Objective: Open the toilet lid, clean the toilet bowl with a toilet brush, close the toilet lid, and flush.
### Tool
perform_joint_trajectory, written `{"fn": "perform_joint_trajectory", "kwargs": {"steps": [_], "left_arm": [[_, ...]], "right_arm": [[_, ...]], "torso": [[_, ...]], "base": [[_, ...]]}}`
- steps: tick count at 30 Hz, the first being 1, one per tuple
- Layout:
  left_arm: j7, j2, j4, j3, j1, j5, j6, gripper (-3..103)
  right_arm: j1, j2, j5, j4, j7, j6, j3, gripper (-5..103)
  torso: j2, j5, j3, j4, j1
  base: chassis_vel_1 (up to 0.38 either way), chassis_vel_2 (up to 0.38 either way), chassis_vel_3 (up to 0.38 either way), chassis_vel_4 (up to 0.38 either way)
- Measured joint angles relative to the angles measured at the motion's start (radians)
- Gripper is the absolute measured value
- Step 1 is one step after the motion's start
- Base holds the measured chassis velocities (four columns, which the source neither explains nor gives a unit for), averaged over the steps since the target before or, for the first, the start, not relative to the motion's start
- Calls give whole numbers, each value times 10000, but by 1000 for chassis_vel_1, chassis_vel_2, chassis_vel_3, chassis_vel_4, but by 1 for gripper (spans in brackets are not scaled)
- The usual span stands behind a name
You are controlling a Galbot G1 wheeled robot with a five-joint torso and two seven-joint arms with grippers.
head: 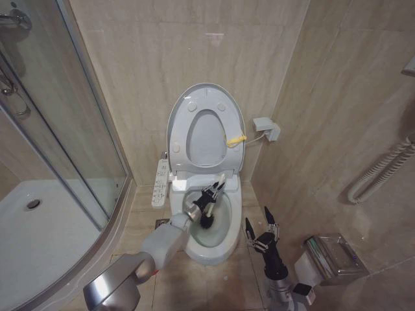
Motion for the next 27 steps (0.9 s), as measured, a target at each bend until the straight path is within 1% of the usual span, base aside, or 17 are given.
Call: {"fn": "perform_joint_trajectory", "kwargs": {"steps": [4, 6, 8, 9, 10, 12, 15, 18, 20, 22, 24, 27], "left_arm": [[121, -533, -10, -26, -137, -158, -145, 18], [136, -559, 100, -26, -136, -118, -145, 18], [151, -575, 590, -64, -60, 134, -122, 18], [151, -575, 590, -64, -60, 134, -122, 18], [151, -575, 708, -69, -7, 207, -108, 18], [155, -462, 675, -24, 133, 280, -78, 18], [163, -348, 397, 4, 134, 174, -83, 18], [193, -366, 64, 26, 12, -19, -114, 18], [278, -536, -55, -40, -196, -106, -177, 18], [312, -567, 37, -64, -259, -107, -180, 18], [330, -568, 469, -100, -252, 56, -132, 18], [353, -554, 705, -144, -82, 295, -103, 18]], "right_arm": [[-74, 37, -43, 53, -10, 7, 0, 100], [-92, 36, -43, 70, -12, 9, 7, 100], [-127, 35, -32, 89, -26, 15, 35, 100], [-127, 35, -32, 89, -26, 15, 35, 100], [-134, 35, -24, 94, -40, 18, 45, 100], [-145, 44, -7, 102, -67, 22, 71, 100], [-145, 59, -6, 103, -76, 23, 84, 100], [-142, 68, -11, 123, -78, 22, 103, 100], [-149, 73, -12, 168, -74, 22, 112, 100], [-161, 73, -12, 172, -74, 22, 121, 100], [-200, 71, -11, 181, -74, 23, 135, 100], [-212, 66, -1, 186, -76, 23, 142, 100]], "torso": [[1, -3, -1, -17, 0], [1, -3, -1, -16, -1], [0, 1, 0, -2, 0], [0, 1, 0, -2, 0], [0, 1, 0, 3, 0], [0, -3, 0, -2, 0], [0, 1, 0, 3, 0], [0, -1, 0, -3, 0], [1, -3, -2, -13, -1], [1, -4, -2, -15, -1], [0, 0, 0, -3, 0], [0, 0, 0, 0, -1]], "base": [[0, 0, 0, 0], [0, 0, 0, 0], [0, 0, 0, 0], [0, 0, 0, 0], [0, 0, 0, 0], [0, 0, 0, 0], [0, 0, 0, 0], [0, 0, 0, 0], [0, 0, 0, 0], [0, 0, 0, 0], [0, 0, 0, 0], [0, 0, 0, 0]]}}
